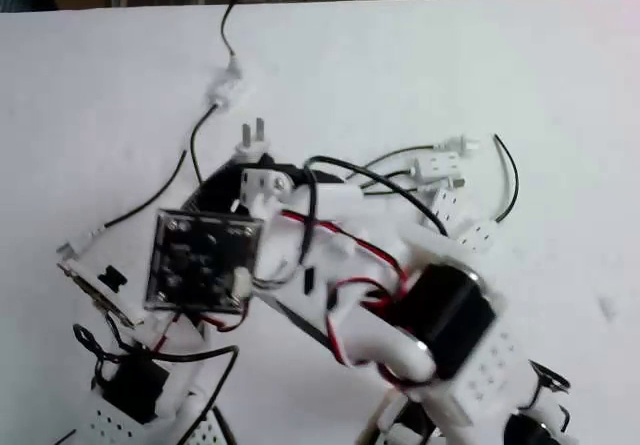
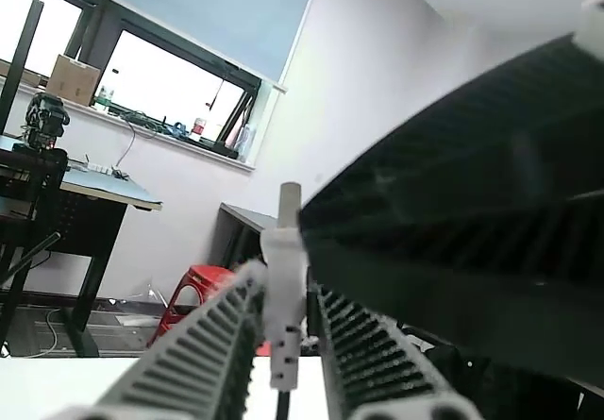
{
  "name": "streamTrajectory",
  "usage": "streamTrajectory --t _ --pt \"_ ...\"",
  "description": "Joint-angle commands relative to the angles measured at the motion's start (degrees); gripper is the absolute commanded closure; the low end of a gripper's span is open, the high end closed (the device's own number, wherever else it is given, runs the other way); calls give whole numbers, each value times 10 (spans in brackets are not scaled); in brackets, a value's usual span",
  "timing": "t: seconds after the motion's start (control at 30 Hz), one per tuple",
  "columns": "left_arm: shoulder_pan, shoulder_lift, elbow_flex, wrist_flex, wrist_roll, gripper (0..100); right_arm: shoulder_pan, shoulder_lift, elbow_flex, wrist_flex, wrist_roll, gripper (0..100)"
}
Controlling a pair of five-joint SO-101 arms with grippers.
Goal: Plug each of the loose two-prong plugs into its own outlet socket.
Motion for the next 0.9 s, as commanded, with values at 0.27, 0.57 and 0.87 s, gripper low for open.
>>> streamTrajectory --t 0.27,0.57,0.87 --pt "1 -7 -4 0 3 978 205 102 -20 -73 6 980" --pt "1 -7 -4 0 3 978 269 128 -20 -94 55 980" --pt "1 -7 -4 0 3 978 259 60 -25 -94 57 980"
